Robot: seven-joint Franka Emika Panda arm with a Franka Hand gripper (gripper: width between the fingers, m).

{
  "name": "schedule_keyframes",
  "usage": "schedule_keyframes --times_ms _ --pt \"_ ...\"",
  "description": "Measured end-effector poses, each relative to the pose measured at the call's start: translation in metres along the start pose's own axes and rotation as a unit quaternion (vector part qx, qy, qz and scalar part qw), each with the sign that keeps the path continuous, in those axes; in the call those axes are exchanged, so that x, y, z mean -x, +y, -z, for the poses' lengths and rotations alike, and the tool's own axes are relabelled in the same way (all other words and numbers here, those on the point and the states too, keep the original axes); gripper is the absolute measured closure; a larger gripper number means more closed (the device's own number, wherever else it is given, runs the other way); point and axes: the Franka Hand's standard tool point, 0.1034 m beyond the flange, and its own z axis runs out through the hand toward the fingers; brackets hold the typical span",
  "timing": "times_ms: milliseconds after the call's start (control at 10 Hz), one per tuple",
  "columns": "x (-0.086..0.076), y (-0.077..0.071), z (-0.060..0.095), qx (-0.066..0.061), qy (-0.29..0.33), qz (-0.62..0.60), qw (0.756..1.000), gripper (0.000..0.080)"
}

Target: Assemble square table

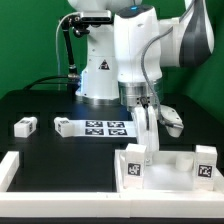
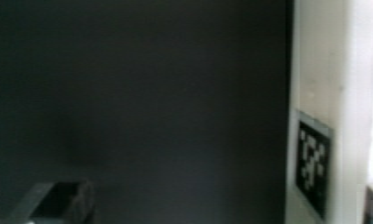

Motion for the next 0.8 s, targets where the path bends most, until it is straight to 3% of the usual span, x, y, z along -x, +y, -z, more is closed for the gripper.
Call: schedule_keyframes --times_ms 100,300,400,500,800 --pt "-0.0001 0.0001 -0.0002 0.000 0.000 0.000 1.000 0.0276" --pt "-0.0001 0.0003 -0.0004 0.000 0.000 0.000 1.000 0.0563" --pt "-0.0001 0.0003 -0.0005 0.000 0.000 0.000 1.000 0.0563" --pt "-0.0006 -0.0010 0.0003 -0.002 0.001 0.000 1.000 0.0726" --pt "-0.0008 -0.0028 0.0011 -0.007 0.003 0.001 1.000 0.0740"
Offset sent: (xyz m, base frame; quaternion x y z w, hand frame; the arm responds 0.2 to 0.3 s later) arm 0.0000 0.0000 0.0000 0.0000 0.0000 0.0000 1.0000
